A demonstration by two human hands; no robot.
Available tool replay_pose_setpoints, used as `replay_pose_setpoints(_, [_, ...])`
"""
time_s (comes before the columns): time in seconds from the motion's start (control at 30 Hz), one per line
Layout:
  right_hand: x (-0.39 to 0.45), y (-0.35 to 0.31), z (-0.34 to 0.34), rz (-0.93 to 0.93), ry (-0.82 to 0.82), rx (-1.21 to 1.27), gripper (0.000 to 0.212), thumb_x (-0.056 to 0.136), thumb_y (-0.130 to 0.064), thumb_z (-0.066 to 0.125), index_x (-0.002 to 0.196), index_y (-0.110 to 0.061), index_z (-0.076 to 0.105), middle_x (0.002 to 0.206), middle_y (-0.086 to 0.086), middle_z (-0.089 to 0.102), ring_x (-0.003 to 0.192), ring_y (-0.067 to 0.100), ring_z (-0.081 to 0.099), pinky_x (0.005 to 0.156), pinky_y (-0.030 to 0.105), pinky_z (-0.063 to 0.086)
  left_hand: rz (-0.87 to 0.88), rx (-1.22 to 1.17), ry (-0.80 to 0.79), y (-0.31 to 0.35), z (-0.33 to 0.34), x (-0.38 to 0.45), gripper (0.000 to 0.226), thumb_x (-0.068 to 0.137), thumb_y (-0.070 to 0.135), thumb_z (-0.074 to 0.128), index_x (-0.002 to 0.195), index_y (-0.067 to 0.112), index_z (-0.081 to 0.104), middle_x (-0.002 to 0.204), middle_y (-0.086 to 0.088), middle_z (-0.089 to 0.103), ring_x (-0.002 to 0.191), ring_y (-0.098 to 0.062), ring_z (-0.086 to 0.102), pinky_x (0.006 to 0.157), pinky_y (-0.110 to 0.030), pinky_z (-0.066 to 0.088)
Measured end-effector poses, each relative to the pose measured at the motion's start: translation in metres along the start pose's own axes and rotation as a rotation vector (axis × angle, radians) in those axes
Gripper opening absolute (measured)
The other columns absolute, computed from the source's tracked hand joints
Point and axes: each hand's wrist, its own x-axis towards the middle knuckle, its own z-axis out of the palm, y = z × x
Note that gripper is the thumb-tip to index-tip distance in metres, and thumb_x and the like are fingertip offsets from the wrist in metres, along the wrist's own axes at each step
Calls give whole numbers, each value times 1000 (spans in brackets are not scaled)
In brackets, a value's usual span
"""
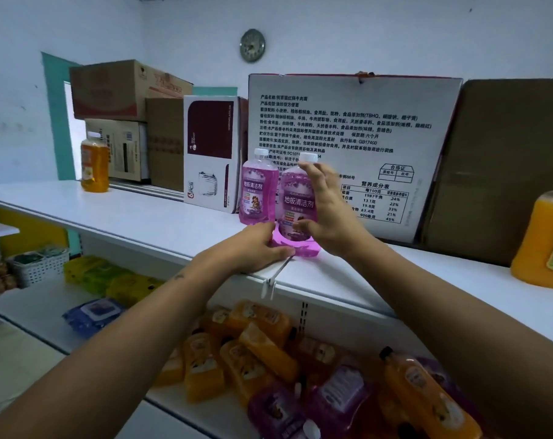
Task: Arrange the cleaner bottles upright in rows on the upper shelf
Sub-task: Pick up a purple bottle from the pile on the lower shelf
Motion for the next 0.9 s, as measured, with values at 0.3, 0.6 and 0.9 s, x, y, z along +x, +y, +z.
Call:
replay_pose_setpoints(0.3, [45,51,18,83,-68,-58,109,77,10,75,153,-39,14,159,0,5,121,32,53,92,47,58,-23,60,27,-2,5,3,54,92,45,59,137,20,46,133,-4,55,112,-16,53,90,-30,43])
replay_pose_setpoints(0.6, [64,67,30,101,-57,-154,106,79,3,76,153,-41,13,161,2,6,118,38,55,95,54,55,-42,58,75,-4,5,2,51,91,47,59,134,19,53,134,-2,57,119,-16,55,102,-40,45])
replay_pose_setpoints(0.9, [61,54,19,134,-146,-286,117,77,-13,82,155,-43,-1,164,7,-6,118,40,57,101,54,50,-46,22,102,-6,1,1,35,89,42,64,116,19,66,120,-1,65,104,-14,58,92,-32,47])
